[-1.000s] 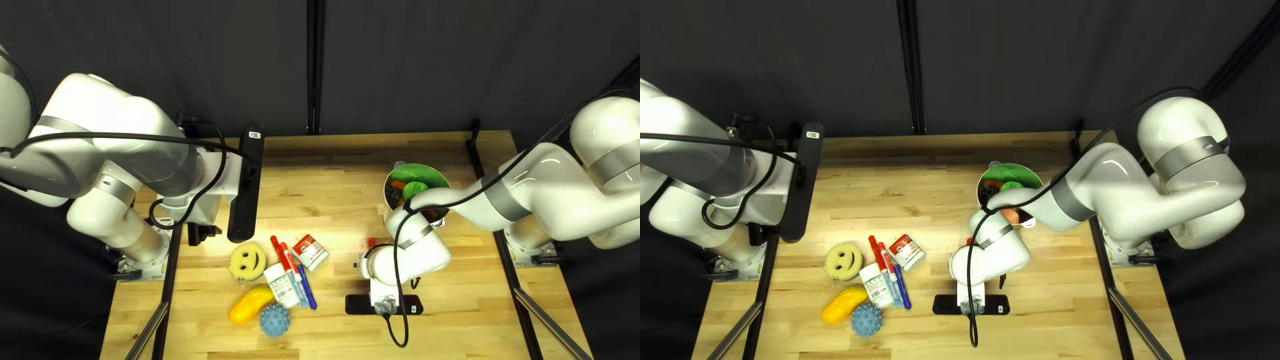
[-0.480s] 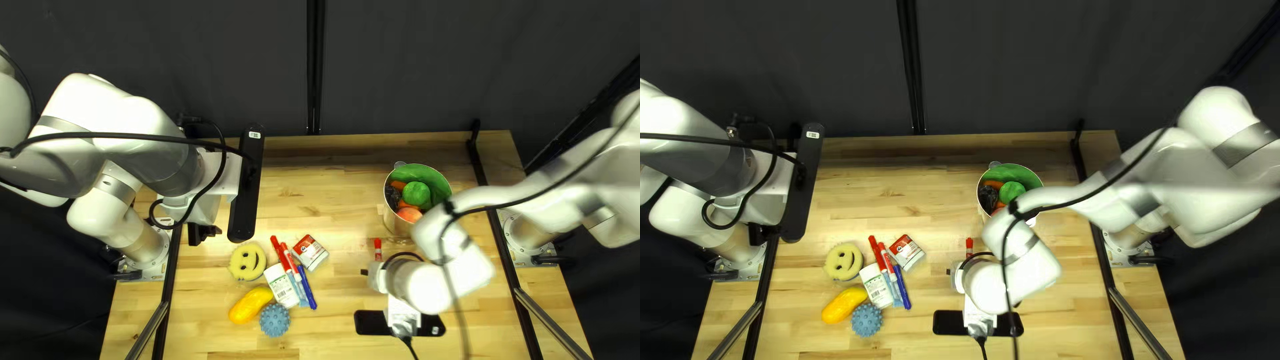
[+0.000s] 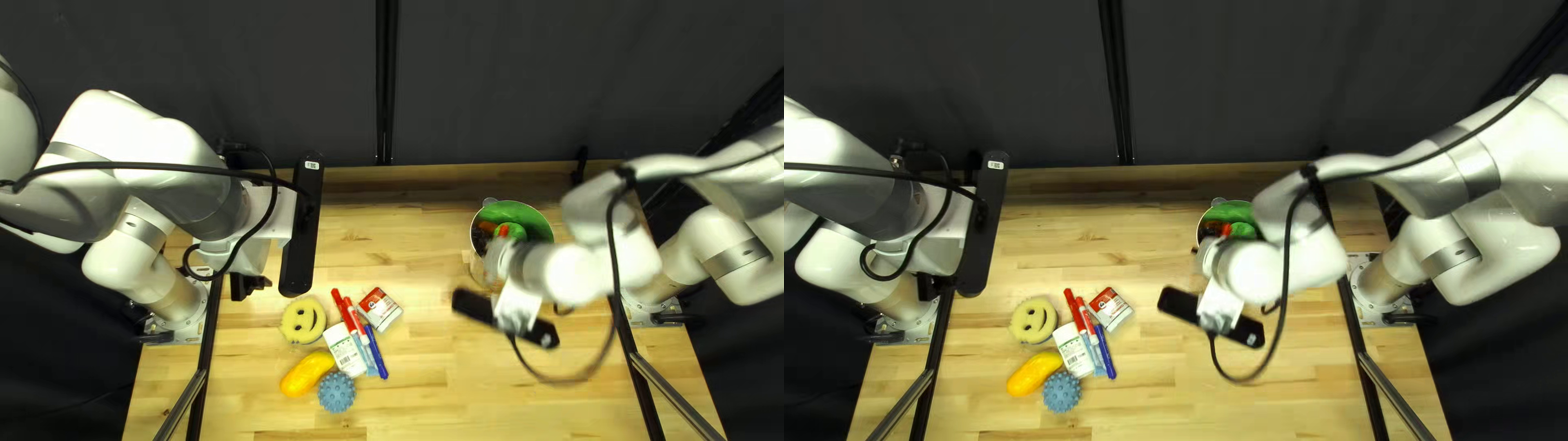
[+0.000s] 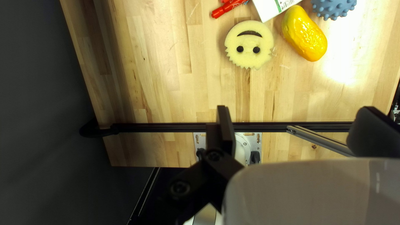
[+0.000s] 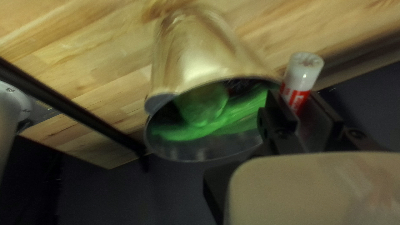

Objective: Pick up trash and place into trash bin

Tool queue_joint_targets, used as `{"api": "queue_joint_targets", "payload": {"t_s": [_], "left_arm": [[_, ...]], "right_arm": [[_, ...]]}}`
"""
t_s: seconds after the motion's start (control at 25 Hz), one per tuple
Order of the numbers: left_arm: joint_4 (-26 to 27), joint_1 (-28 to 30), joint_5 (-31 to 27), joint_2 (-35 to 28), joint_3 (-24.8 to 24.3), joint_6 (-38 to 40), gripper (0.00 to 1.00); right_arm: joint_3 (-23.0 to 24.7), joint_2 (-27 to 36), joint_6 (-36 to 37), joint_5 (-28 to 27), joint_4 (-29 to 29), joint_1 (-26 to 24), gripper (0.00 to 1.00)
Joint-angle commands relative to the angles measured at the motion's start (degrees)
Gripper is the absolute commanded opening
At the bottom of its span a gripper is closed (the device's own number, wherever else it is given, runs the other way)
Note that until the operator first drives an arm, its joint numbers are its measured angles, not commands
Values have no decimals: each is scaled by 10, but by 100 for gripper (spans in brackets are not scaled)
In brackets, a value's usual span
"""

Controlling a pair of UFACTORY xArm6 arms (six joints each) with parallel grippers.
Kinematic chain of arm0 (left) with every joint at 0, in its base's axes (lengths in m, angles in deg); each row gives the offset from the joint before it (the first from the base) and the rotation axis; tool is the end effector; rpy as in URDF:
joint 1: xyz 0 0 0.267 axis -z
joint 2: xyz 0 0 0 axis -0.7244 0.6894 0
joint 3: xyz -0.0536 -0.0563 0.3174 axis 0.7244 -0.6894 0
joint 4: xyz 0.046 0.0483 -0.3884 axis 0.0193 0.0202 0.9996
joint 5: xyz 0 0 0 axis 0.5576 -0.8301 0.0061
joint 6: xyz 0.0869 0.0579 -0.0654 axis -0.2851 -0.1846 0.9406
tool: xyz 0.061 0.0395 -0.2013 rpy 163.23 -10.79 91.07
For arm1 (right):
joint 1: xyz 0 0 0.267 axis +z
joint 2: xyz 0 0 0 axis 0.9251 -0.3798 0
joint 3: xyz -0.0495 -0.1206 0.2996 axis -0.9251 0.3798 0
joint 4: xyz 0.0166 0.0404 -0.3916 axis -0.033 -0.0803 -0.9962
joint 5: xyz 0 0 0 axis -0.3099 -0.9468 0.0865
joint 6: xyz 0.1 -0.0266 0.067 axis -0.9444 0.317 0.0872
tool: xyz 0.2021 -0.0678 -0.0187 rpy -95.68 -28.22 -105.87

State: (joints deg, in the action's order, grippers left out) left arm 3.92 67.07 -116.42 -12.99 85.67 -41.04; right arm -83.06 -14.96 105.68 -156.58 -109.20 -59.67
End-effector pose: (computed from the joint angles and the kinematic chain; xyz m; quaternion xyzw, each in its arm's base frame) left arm 0.3101 -0.0662 0.3787 -0.9960 0.0458 -0.0396 0.0658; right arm 0.3837 -0.0543 0.1857 0.8643 0.4620 -0.1167 0.1614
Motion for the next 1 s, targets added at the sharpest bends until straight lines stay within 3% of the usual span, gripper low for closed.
{"api": "queue_joint_targets", "payload": {"t_s": [0.04, 0.16, 0.2, 0.24, 0.28, 0.56, 0.68, 1.0], "left_arm": [[0, 0, 0, 0, 0, 0, 100], [0, 0, 0, 0, 0, 0, 100], [0, 0, 0, 0, 0, 0, 100], [0, 0, 0, 0, 0, 0, 100], [0, 0, 0, 0, 0, 0, 100], [0, 0, 0, 0, 0, 0, 100], [4, -3, 1, -3, -4, 1, 100], [21, -18, -38, -1, 14, -11, 100]], "right_arm": [[2, -5, -6, 9, 26, -30, 3], [1, -9, -12, 12, 36, -39, 10], [-3, -13, -17, 12, 39, -38, 33], [-5, -15, -21, 11, 41, -36, 84], [-8, -16, -26, 10, 42, -32, 100], [-52, -49, -74, 38, 56, 10, 100], [-94, -104, -106, 84, 66, 27, 100], [-141, -210, -190, 195, 67, 25, 100]]}}
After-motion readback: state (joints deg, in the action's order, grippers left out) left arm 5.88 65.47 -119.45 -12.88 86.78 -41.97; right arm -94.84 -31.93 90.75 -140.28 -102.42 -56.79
